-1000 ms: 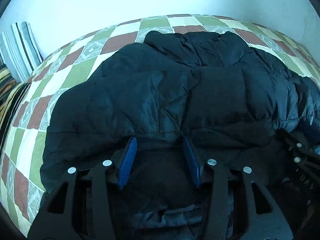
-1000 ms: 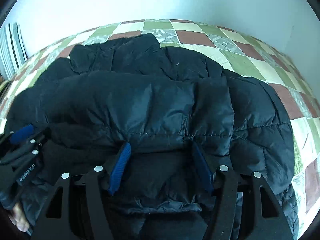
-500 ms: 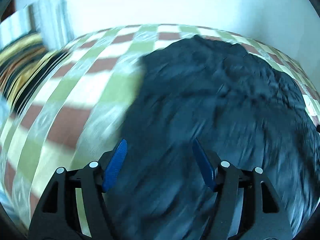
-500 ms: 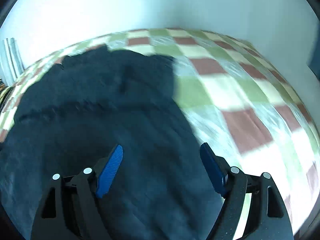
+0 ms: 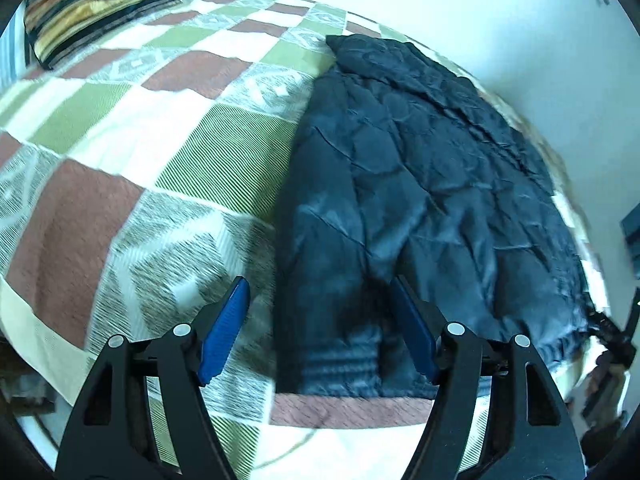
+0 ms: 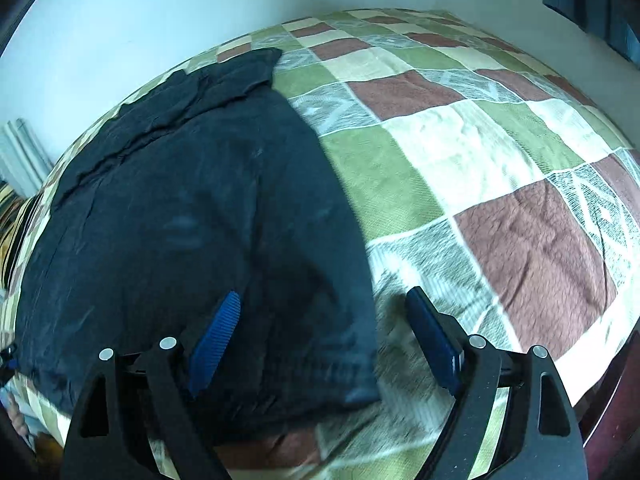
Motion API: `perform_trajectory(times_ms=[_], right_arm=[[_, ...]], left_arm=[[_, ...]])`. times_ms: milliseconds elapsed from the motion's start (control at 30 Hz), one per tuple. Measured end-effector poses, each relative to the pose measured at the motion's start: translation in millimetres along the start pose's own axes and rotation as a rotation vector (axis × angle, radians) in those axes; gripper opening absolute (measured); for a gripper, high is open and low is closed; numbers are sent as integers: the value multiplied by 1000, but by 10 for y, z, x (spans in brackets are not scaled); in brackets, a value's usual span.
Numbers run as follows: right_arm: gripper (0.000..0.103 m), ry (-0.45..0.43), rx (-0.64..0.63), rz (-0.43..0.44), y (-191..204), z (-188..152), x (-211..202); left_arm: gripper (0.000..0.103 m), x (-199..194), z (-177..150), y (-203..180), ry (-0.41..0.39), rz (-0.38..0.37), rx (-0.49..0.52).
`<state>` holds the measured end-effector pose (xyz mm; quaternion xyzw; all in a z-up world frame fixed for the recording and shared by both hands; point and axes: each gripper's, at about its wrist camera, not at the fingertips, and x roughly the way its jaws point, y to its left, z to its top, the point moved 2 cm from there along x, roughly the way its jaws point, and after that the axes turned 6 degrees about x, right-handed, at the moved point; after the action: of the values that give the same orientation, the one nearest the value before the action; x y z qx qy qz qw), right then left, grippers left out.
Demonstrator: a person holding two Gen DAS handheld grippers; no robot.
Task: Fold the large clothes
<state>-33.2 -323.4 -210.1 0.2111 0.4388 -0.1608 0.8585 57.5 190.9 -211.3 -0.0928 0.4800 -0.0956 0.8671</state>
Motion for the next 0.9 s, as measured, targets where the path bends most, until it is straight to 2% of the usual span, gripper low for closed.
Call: perform_trajectory(times_ms=[67,133,267,300,333,433,533,633,767,900], right_arm=[[82,3,-6,19,29,-72,-28],[65,4,-2,35,49,-105,-55],[53,9,-5,51,85,-142,-79],[48,11,-2,56,93,-146,-84],[43,13,0,62,98,-150,-89],[32,15,11,90,104,-152,-108],[23,16,62,151,57,-149,-139],[21,2,83,184,40,-146,-224],[19,-51,91,239,50,-95,-473],[15,-113,103,319,62,99,-753]], left_arm=[[72,-10,-48,-3,0,-22,2],[65,-7,-66,-57,2,-69,11],[56,34,-111,-96,12,-123,5],[49,39,-114,-102,10,-123,7],[32,39,-116,-108,9,-128,9],[16,18,-123,-97,-7,-150,-18],[12,-88,-124,-134,-48,-151,-15],[11,-254,-117,-188,-99,-157,7],[10,-504,-35,-182,-150,-212,-27],[9,-843,157,-258,-232,-258,-30]])
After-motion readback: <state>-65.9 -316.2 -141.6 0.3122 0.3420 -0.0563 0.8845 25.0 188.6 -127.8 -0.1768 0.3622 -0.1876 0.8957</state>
